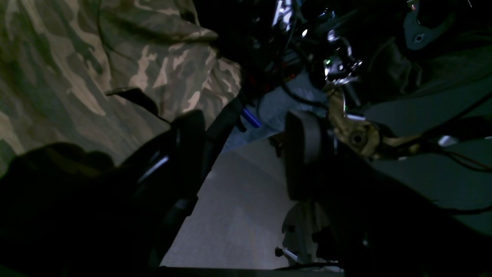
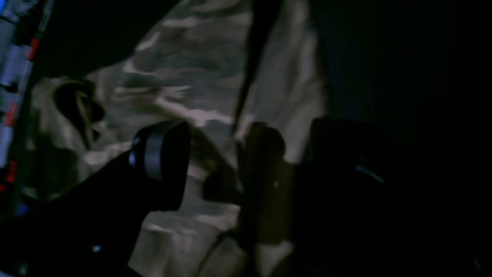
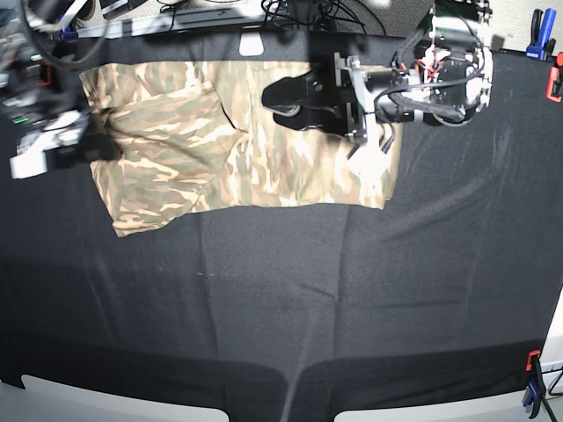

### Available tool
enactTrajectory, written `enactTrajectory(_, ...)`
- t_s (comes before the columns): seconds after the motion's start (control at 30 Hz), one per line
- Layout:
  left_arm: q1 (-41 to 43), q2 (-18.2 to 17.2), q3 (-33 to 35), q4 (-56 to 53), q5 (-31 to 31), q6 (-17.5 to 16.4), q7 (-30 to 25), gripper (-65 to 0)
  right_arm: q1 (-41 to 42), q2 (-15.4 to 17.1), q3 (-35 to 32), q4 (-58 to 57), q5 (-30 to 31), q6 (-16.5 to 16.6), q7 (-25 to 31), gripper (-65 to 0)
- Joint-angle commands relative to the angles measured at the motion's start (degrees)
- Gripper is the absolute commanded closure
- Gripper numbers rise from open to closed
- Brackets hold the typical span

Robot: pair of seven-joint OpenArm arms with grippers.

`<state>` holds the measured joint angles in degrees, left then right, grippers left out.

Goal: Layout the t-shirt on the table in an organized manner, then fold the t-shirt properly
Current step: 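Grasp the collar end of the strip with the right gripper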

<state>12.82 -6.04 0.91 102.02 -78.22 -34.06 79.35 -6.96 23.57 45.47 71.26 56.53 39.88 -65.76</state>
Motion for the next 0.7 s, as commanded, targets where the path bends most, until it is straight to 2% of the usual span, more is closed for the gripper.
enactTrajectory(0.0, -0.5, 0.2, 0.0, 1.1, -1.7, -0.3, -0.5, -31.2, 0.6, 2.0, 0.3, 1.4, -0.7, 0.1, 0.7, -46.5)
enactTrajectory(0.13, -0.5, 0.2, 0.0, 1.1, -1.7, -0.3, -0.5, -31.2, 0.6, 4.9, 0.2, 1.9, -11.3, -1.2, 0.6, -46.5)
enactTrajectory(0.23, -0.5, 0.2, 0.0, 1.1, -1.8, -0.3, -0.5, -31.2, 0.6, 5.3, 0.2, 1.9, -18.1, -1.4, 0.6, -46.5)
enactTrajectory(0.53, -0.5, 0.2, 0.0, 1.1, -1.8, -0.3, -0.5, -31.2, 0.6, 5.3, -0.5, 1.9, -16.7, -2.0, 0.4, -46.5)
enactTrajectory(0.67, -0.5, 0.2, 0.0, 1.1, -1.8, -0.3, -0.5, -31.2, 0.6, 5.3, -5.4, 1.9, -16.7, -2.8, 0.4, -46.5)
